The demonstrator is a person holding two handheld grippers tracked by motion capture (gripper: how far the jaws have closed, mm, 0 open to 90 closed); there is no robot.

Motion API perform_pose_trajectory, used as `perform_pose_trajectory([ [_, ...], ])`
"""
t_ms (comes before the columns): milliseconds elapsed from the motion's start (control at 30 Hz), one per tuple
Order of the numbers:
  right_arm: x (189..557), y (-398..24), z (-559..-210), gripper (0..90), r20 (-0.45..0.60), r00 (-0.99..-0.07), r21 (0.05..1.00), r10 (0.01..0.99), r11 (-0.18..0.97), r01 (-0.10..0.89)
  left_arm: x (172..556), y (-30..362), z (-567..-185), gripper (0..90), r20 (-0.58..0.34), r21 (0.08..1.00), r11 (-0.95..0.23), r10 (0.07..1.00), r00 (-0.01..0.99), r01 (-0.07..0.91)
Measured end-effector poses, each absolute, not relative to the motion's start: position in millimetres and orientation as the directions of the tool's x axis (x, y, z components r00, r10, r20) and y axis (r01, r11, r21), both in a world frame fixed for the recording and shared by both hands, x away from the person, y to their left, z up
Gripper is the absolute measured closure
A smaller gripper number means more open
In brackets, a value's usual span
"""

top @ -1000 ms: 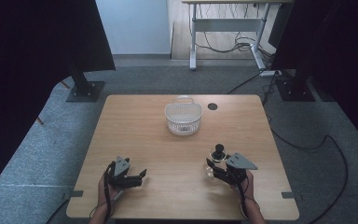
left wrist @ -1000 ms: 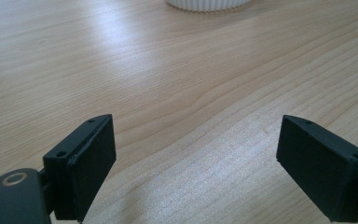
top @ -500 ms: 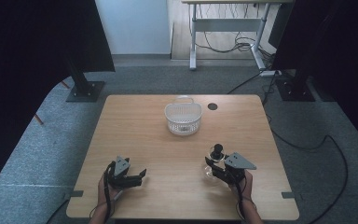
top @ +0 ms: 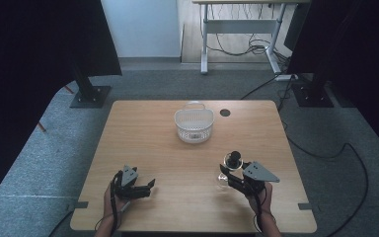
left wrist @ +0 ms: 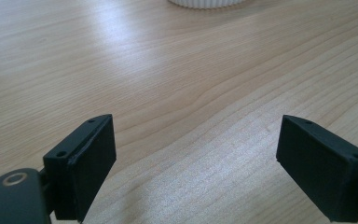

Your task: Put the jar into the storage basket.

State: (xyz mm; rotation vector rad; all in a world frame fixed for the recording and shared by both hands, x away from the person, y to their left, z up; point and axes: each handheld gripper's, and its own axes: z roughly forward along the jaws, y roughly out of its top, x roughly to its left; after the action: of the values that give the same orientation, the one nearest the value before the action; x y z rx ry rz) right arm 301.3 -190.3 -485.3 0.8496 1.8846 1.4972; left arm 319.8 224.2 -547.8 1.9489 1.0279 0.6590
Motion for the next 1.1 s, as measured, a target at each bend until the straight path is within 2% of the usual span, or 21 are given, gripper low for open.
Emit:
perform_pose_trajectory([
  [1100, 295.8, -191.9, -454.7, 51.7, -0.073, -0.630, 0.988, 0.773, 0.143, 0.062, 320.4, 224.1, -547.8, 11.5, 0.071, 0.843, -0.336, 0.844, 0.532, 0.420],
])
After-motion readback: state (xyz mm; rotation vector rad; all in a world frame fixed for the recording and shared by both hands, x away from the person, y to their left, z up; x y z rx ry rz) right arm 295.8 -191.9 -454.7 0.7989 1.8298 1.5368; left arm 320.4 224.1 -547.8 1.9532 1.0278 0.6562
